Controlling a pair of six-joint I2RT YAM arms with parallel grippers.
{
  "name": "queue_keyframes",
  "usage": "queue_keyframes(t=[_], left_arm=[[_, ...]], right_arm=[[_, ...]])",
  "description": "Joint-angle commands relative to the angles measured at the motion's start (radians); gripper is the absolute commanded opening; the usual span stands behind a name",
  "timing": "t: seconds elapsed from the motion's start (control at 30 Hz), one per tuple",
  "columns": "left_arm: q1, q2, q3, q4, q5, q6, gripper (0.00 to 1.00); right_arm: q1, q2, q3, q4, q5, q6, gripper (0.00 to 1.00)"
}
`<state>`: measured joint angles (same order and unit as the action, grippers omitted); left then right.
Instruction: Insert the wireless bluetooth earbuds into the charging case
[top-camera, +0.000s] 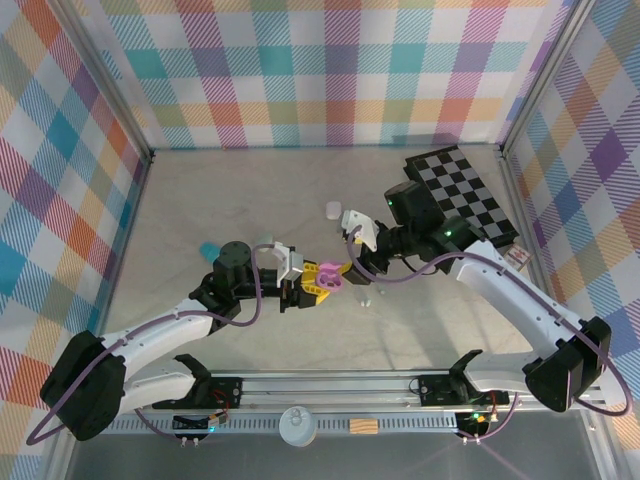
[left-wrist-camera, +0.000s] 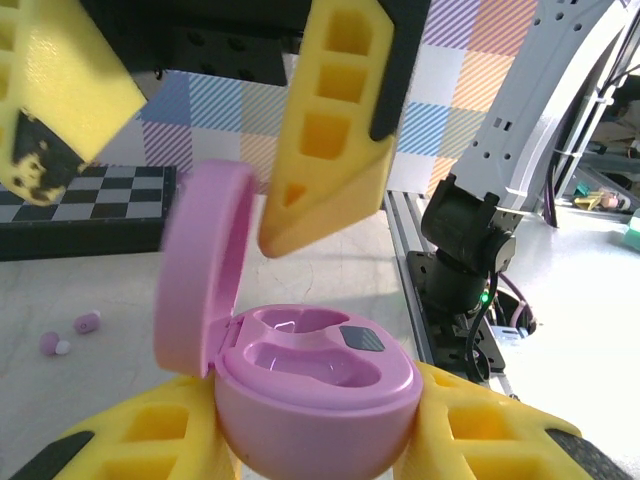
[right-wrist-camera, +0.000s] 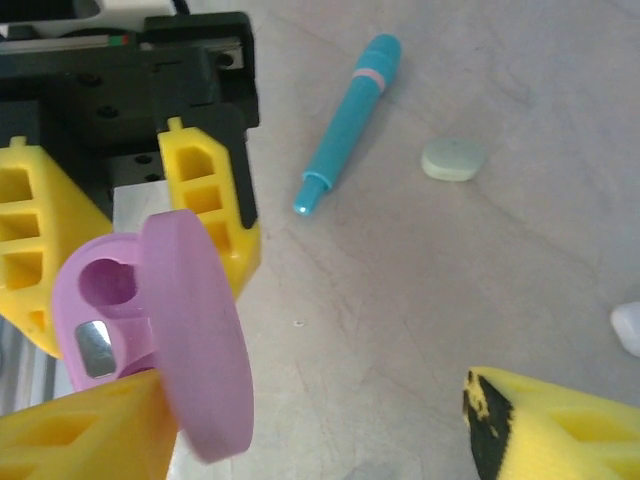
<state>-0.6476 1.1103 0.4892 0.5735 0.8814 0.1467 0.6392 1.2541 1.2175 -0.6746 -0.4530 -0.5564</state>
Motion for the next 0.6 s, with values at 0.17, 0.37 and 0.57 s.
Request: queue_keyframes(t=[0.17, 0.37, 0.57], left_arm=[[-0.015, -0.011, 0.017, 0.011, 0.018, 0.013, 0.20], [-0.014, -0.008, 0.013, 0.019, -0.004, 0.014, 0.20], [-0.014, 0.000, 0.021, 0.028, 0.000, 0.008, 0.20]], right_arm=[[-0.028, -0.087, -0.041, 0.066, -0.056, 0.051, 0.88], [-0.167, -0.244, -0.187, 0.362, -0.260, 0.277, 0.93], [-0.327, -0.288, -0.355, 0.669, -0.164, 0.573, 0.92]])
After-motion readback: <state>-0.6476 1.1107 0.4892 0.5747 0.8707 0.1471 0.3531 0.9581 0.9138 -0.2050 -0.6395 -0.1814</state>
